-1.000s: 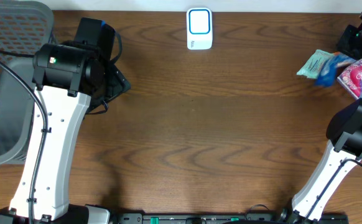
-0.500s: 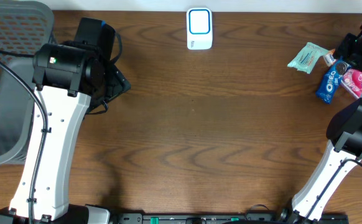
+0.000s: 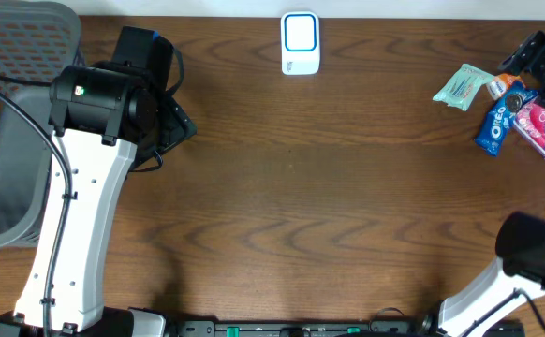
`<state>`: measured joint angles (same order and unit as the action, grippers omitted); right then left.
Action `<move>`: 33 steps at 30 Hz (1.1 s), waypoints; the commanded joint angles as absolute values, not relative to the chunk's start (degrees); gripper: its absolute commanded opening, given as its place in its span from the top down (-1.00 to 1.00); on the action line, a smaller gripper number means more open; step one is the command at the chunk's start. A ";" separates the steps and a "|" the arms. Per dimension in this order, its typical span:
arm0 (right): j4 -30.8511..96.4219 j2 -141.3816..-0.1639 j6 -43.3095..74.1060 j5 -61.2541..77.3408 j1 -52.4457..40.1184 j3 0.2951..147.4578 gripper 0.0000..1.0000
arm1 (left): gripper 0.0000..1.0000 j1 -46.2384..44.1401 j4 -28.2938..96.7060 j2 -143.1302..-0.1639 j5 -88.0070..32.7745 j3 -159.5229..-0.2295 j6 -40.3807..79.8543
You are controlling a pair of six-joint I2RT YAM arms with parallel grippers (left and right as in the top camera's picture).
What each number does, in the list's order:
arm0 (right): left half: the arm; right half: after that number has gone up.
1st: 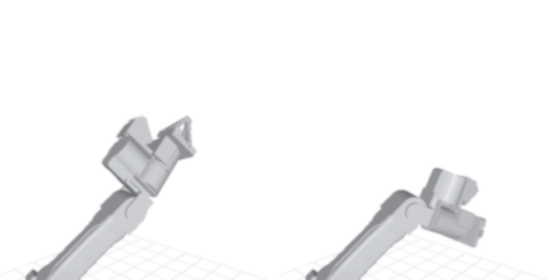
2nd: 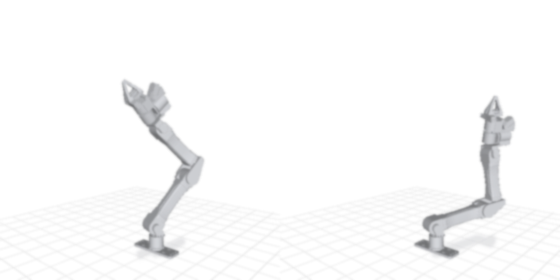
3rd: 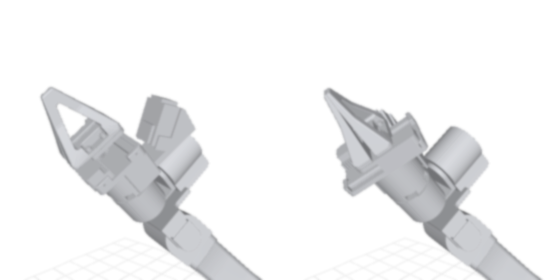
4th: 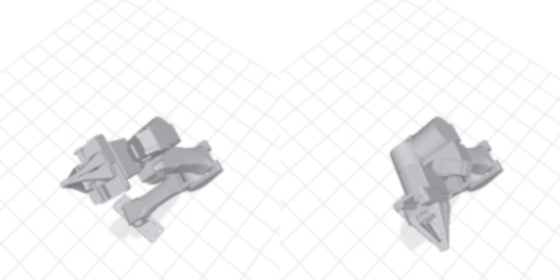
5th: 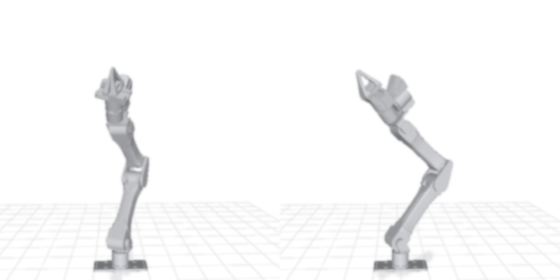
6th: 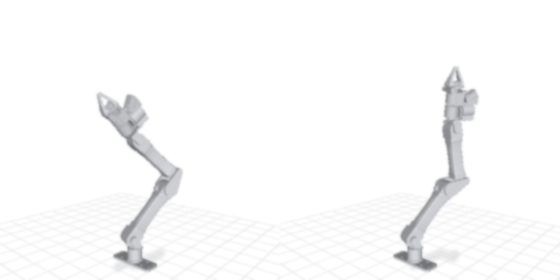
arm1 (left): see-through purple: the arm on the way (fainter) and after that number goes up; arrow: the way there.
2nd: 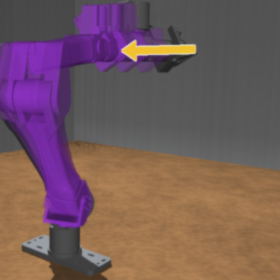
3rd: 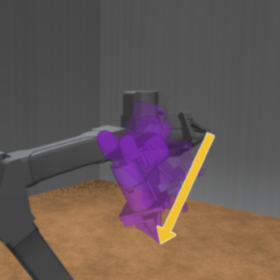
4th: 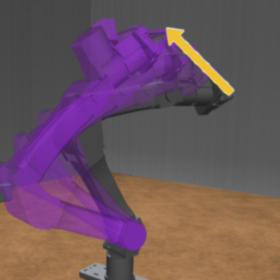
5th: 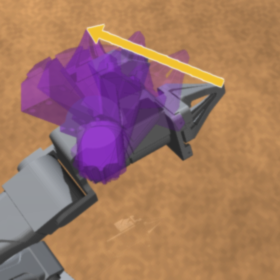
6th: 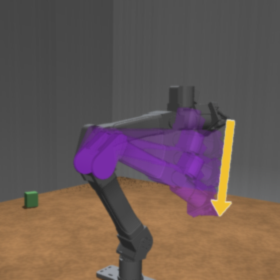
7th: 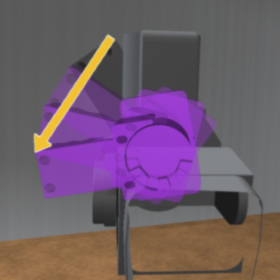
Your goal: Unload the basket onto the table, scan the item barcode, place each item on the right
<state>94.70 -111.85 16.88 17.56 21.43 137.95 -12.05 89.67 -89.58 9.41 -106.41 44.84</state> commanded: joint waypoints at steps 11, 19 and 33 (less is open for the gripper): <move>96.47 -95.22 11.97 13.78 3.75 123.66 -0.98 | -0.96 -11.90 89.91 -89.62 10.57 -106.28 45.10; 89.14 -79.96 12.45 10.83 -2.85 102.65 -0.99 | -0.96 -11.90 89.91 -89.62 10.57 -106.28 45.10; 83.35 -55.99 18.61 11.46 -2.90 74.41 -0.99 | -0.96 -11.90 89.93 -89.62 10.57 -106.28 45.10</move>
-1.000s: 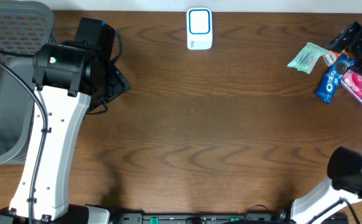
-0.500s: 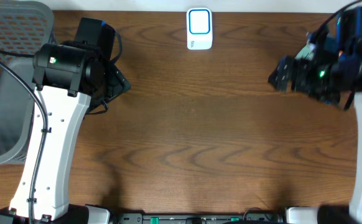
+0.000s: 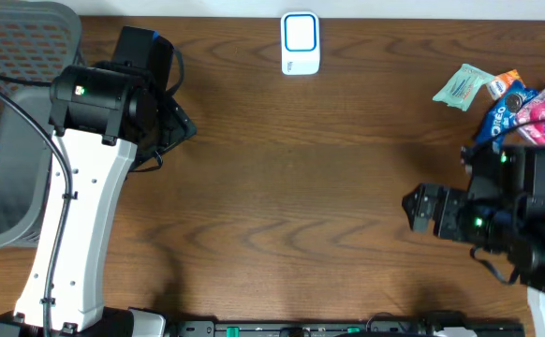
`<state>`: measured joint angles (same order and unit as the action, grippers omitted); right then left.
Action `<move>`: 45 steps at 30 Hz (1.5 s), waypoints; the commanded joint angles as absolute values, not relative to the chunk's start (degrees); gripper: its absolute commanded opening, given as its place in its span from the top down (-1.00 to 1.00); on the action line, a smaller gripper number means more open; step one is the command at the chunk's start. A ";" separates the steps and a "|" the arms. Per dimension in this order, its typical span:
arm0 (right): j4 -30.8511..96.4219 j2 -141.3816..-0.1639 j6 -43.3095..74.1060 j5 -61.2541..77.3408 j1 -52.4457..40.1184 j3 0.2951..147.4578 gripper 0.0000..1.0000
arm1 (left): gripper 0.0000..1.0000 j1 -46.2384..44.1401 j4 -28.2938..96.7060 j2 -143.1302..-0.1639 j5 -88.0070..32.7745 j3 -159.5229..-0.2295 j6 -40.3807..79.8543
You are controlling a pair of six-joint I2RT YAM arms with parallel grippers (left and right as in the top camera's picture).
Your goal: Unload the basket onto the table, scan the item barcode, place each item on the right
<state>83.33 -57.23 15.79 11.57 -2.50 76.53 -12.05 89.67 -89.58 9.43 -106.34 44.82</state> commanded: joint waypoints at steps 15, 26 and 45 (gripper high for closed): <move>85.08 -55.37 13.17 9.21 -2.96 72.29 -0.98 | -0.96 -11.90 89.91 -89.62 10.57 -106.28 45.10; 58.76 -47.86 -0.21 17.04 -7.07 54.39 -0.99 | -0.96 -11.90 89.91 -89.62 10.57 -106.28 45.10; 19.55 -9.21 -2.83 11.77 -5.82 17.80 -0.99 | -0.96 -11.90 89.91 -89.62 10.57 -106.28 45.10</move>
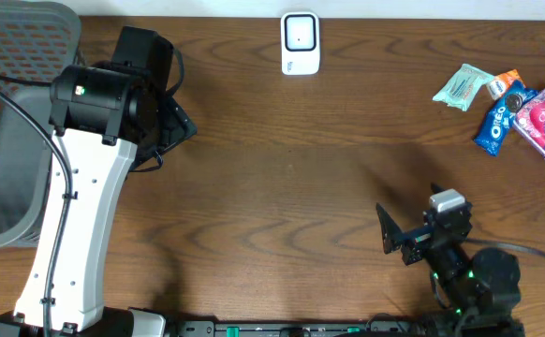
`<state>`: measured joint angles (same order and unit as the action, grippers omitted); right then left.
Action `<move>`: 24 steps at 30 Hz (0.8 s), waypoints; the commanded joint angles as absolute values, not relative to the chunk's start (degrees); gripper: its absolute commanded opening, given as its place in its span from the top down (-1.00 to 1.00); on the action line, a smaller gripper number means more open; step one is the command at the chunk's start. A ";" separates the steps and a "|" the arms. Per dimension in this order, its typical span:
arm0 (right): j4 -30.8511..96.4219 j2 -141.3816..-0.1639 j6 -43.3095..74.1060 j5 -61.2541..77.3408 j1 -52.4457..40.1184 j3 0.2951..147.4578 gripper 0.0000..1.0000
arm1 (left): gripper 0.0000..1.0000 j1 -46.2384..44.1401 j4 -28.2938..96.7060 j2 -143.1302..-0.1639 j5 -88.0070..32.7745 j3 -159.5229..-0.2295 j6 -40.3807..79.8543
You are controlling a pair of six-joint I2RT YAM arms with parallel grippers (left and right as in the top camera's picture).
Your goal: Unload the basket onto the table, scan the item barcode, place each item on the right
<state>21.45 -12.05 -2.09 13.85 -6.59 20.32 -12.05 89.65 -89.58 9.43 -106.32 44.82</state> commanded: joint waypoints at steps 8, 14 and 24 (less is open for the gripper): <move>7.27 -2.26 1.74 6.90 -2.59 7.40 -0.98 | -0.96 -11.90 89.91 -89.62 10.57 -106.28 45.10; -1.63 -0.30 3.99 5.87 -1.23 1.08 -0.99 | -0.96 -11.90 89.91 -89.62 10.57 -106.28 45.10; 3.05 -0.30 7.31 1.93 3.90 0.30 -0.99 | -0.96 -11.90 89.91 -89.62 10.57 -106.28 45.10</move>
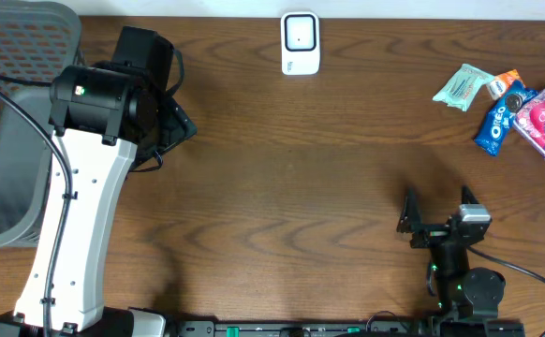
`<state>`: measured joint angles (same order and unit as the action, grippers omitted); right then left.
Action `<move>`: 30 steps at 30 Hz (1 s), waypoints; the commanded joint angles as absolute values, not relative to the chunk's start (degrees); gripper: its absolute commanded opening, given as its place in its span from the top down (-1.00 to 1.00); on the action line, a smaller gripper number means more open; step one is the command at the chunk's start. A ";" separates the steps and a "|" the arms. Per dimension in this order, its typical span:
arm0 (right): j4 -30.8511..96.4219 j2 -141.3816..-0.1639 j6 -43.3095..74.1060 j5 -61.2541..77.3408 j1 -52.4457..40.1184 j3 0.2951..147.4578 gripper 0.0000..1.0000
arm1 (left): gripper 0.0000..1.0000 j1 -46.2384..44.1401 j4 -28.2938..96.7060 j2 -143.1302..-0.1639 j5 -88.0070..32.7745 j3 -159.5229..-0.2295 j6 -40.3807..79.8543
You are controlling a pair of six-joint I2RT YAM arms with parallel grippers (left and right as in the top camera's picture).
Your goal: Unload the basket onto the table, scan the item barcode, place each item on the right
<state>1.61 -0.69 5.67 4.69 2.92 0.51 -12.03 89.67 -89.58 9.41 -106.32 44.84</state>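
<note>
The white barcode scanner (300,43) stands at the far edge of the table, near the middle. The items lie in a pile at the far right: a teal packet (460,86), a small orange packet (505,81), a blue Oreo pack (495,120) and a pink packet. My right gripper (408,215) is low at the near right, far from the pile, with nothing seen in it. My left gripper (177,126) hangs at the left, well away from scanner and items. Neither gripper's finger gap shows clearly.
A grey mesh basket (10,122) stands off the table's left end, partly under the left arm (81,215). The right arm's base (464,281) sits at the near edge. Cables run along the front edge.
The right arm has folded further back toward its base, with its gripper now a little further right and higher in the picture. The left arm, scanner and items are unchanged.
My right gripper was first over the pile of snack packets at the far right. Then it was nearer, over the table's right side, then low by its base, and now tucked close to the base. The packets stayed in place. The scanner's blue face went dark.
</note>
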 commanded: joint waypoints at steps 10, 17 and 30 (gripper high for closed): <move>4.51 -0.30 0.08 0.54 4.19 0.32 -0.99 | -0.96 -11.90 89.91 -89.62 10.57 -106.28 45.10; 4.54 -0.30 -0.93 0.99 4.08 0.32 -0.98 | -0.96 -11.90 89.91 -89.62 10.57 -106.28 45.10; 4.54 -0.30 -0.93 1.19 2.17 0.32 -0.98 | -0.96 -11.90 89.91 -89.62 10.57 -106.28 45.10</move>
<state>4.12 -0.69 -0.27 1.48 2.70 0.43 -12.05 89.67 -89.58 9.41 -106.32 44.82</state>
